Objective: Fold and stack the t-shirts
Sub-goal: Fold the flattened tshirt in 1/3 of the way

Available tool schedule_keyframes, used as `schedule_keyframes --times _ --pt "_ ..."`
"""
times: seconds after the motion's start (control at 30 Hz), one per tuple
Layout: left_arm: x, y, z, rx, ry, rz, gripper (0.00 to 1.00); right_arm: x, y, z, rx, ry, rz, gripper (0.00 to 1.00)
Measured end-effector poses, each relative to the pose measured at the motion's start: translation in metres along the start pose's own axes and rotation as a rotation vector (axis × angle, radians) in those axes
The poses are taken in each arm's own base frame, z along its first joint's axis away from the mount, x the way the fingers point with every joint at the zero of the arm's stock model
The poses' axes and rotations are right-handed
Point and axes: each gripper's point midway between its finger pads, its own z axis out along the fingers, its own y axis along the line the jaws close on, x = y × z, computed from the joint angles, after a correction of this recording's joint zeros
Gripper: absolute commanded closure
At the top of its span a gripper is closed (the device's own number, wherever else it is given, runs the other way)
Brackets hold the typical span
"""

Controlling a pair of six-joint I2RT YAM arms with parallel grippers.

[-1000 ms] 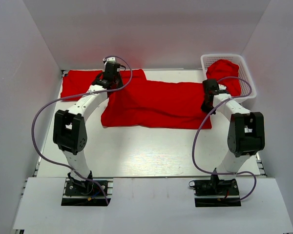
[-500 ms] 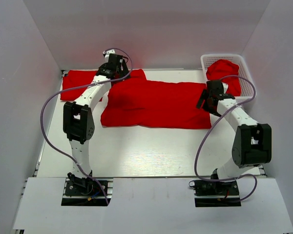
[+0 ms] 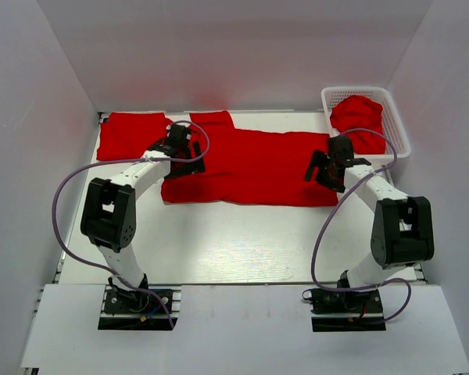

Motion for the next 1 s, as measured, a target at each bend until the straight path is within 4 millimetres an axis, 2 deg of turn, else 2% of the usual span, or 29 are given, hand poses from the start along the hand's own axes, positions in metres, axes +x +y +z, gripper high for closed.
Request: schedule_keyframes --times 0.1,0.3,0.43,0.63,0.73,0.9,1.0 --pt "0.021 0.004 0.008 0.005 0.045 0.005 0.00 0.001 0.007 0.010 -0.030 0.008 -0.004 0.10" --pt "0.040 0.011 0.020 -0.005 0.088 -0.028 0.00 0.020 0.008 0.031 -0.041 0.056 -0.003 0.10" --pt "0.074 0.030 0.028 -0.050 0.159 -0.056 0.00 0.034 0.003 0.038 -0.033 0.084 0.001 0.10" --pt "0.077 0.037 0.025 -0.055 0.131 -0.145 0.00 0.033 0.003 0.039 -0.039 0.056 0.018 0.10" --pt "0.087 0.046 0.015 -0.059 0.125 -0.187 0.00 0.037 0.000 0.036 -0.043 0.040 0.027 0.10" --pt "0.134 0.068 -0.020 -0.084 0.199 -0.247 0.00 0.056 -0.008 0.022 -0.045 0.043 0.051 0.10" --pt "0.165 0.077 -0.043 -0.101 0.276 -0.271 0.00 0.074 -0.012 0.008 -0.054 0.062 0.063 0.10"
